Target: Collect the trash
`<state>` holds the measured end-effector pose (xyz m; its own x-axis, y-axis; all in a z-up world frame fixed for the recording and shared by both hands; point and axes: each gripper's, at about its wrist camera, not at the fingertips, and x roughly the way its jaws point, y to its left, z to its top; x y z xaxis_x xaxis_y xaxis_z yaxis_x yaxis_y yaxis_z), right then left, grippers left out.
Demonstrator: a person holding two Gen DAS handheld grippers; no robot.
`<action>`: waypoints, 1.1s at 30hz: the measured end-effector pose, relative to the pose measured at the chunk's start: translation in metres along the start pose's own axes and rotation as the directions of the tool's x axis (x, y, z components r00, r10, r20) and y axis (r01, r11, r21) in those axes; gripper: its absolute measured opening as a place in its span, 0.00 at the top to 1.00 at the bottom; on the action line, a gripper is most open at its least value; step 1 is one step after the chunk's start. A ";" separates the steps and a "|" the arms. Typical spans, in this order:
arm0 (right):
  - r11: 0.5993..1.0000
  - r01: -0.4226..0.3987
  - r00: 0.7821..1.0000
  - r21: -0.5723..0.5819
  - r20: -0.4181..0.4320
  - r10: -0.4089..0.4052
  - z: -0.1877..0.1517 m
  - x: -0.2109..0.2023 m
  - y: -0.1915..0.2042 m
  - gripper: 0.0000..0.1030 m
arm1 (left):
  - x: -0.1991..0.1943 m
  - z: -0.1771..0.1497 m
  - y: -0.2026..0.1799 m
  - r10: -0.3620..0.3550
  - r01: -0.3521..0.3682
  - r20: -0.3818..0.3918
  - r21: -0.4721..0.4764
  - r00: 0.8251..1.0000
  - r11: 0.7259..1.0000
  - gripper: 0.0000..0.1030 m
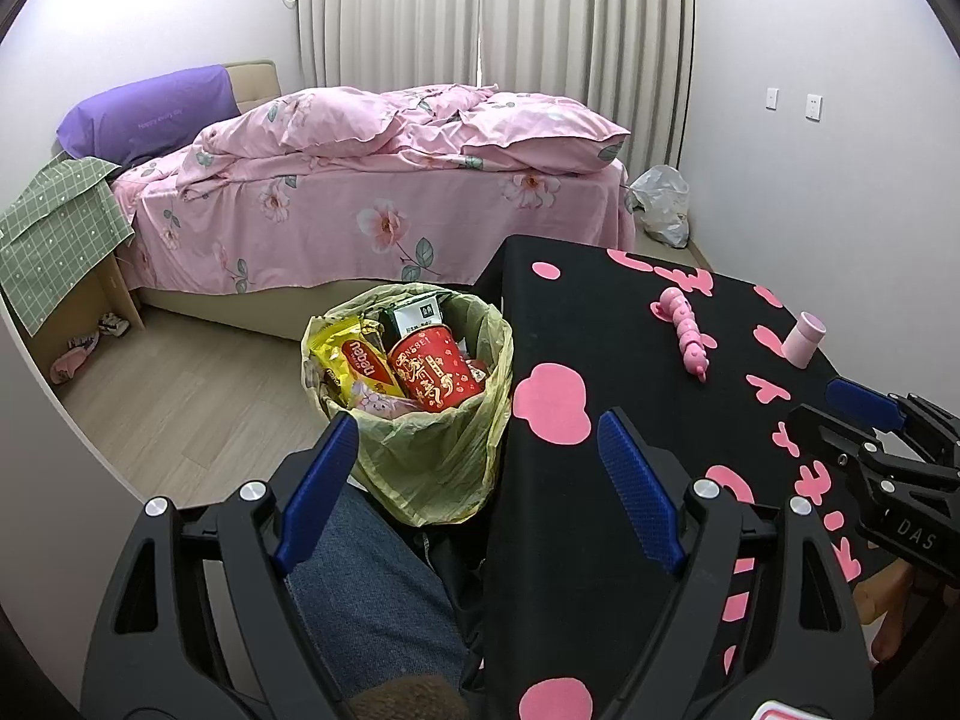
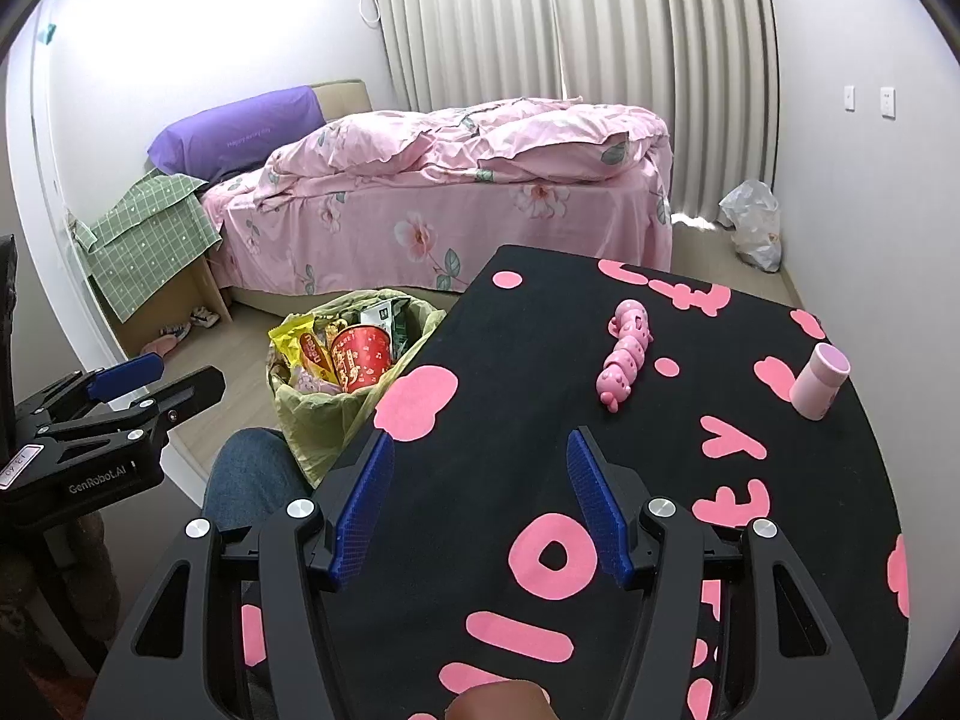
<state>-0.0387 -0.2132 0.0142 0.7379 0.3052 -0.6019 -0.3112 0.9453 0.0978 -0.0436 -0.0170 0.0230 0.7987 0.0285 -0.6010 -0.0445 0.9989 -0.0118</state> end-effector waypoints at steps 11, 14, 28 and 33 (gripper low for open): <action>1.000 0.002 1.000 0.000 0.004 -0.002 0.000 -0.001 0.001 0.45 | 0.000 0.000 0.000 0.000 0.000 0.000 -0.001 1.000 1.000 0.24; 1.000 0.002 1.000 0.003 0.008 -0.002 0.000 -0.002 0.000 0.45 | 0.000 0.000 0.000 0.000 0.000 0.000 -0.002 1.000 1.000 0.24; 1.000 0.002 1.000 0.000 0.010 -0.002 0.001 -0.003 0.001 0.45 | 0.001 -0.002 -0.001 -0.022 0.022 -0.010 -0.006 1.000 1.000 0.24; 1.000 0.007 1.000 -0.008 0.012 -0.007 0.002 -0.003 0.002 0.45 | -0.001 -0.001 0.001 -0.004 0.004 0.008 -0.006 1.000 1.000 0.24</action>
<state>-0.0406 -0.2123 0.0179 0.7471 0.2999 -0.5933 -0.3109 0.9465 0.0868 -0.0447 -0.0160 0.0231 0.8037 0.0250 -0.5946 -0.0452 0.9988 -0.0190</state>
